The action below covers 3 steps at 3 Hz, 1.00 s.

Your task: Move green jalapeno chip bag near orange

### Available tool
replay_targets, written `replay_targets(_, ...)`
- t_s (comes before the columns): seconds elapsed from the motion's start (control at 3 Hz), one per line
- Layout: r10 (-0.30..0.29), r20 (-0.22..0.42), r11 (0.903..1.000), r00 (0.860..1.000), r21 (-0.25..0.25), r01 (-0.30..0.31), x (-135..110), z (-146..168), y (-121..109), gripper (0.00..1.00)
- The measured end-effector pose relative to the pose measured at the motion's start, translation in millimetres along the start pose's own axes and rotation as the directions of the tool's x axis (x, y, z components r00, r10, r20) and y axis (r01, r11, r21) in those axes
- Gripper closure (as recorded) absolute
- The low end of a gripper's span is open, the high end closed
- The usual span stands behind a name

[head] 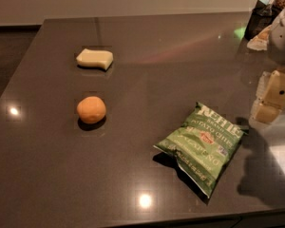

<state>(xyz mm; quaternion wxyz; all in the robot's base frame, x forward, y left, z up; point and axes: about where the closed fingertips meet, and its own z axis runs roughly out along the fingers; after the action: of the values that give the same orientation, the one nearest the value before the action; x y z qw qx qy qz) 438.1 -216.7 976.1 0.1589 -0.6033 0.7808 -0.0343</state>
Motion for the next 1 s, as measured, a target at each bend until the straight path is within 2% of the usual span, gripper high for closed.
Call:
replay_targets(0.33,-0.002,0.001,1.0,1.0,0.003,0.002,-1,0,0,0.0)
replay_targets(0.67,-0.039,0.01,0.9991,0.999,-0.019,0.039,-12,9,3,0.0)
replay_targets(1.0,-0.106,0.027,0.9931,0.994,-0.048,0.107,-31,28,12,0.0)
